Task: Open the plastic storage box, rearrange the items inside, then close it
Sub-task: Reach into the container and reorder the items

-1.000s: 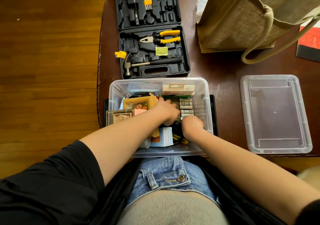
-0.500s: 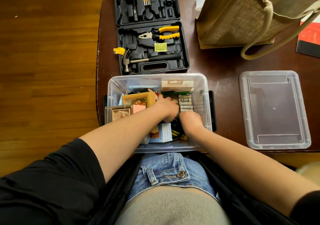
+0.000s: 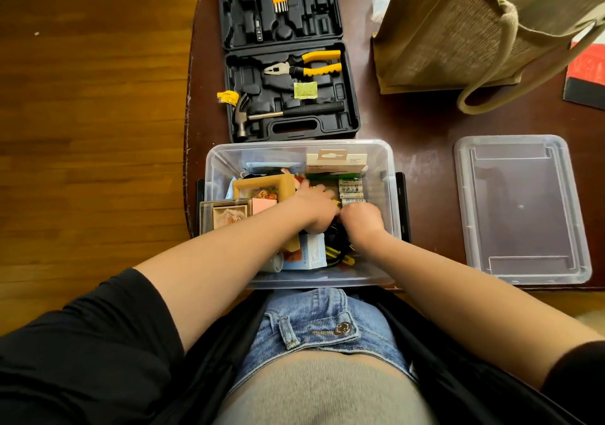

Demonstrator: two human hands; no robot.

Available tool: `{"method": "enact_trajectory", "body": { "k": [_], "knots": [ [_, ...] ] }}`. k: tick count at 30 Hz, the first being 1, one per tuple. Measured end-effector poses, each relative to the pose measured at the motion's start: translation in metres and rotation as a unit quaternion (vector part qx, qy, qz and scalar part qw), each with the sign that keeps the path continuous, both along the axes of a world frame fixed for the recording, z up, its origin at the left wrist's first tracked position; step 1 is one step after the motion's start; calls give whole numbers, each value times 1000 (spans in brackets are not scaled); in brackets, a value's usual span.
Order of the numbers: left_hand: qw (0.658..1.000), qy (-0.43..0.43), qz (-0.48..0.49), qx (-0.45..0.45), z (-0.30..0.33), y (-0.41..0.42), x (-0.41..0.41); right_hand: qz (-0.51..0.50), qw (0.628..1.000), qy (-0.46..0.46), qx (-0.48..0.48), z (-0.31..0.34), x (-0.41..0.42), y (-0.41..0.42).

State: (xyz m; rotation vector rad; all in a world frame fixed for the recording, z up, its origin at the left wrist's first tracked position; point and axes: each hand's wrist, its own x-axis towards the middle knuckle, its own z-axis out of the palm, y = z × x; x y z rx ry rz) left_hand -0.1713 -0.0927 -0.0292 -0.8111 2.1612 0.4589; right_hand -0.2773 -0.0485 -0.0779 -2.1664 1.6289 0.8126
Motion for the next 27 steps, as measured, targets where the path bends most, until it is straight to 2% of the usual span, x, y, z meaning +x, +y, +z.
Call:
{"method": "enact_trajectory", "body": {
  "k": [7,12,22,27],
  "knots": [
    [999,46,15,19,6,3,5,-11,999,-11,39,13,-3,-10],
    [999,43,11,10,10,5,6,0,998,-11,62,20,-5,-14],
    [999,39,10,11,12,5,7,-33,996,-49,66,6,-3,-2],
    [999,42,10,11,12,5,7,-19,999,-26,38,5,-2,1]
  ]
}}
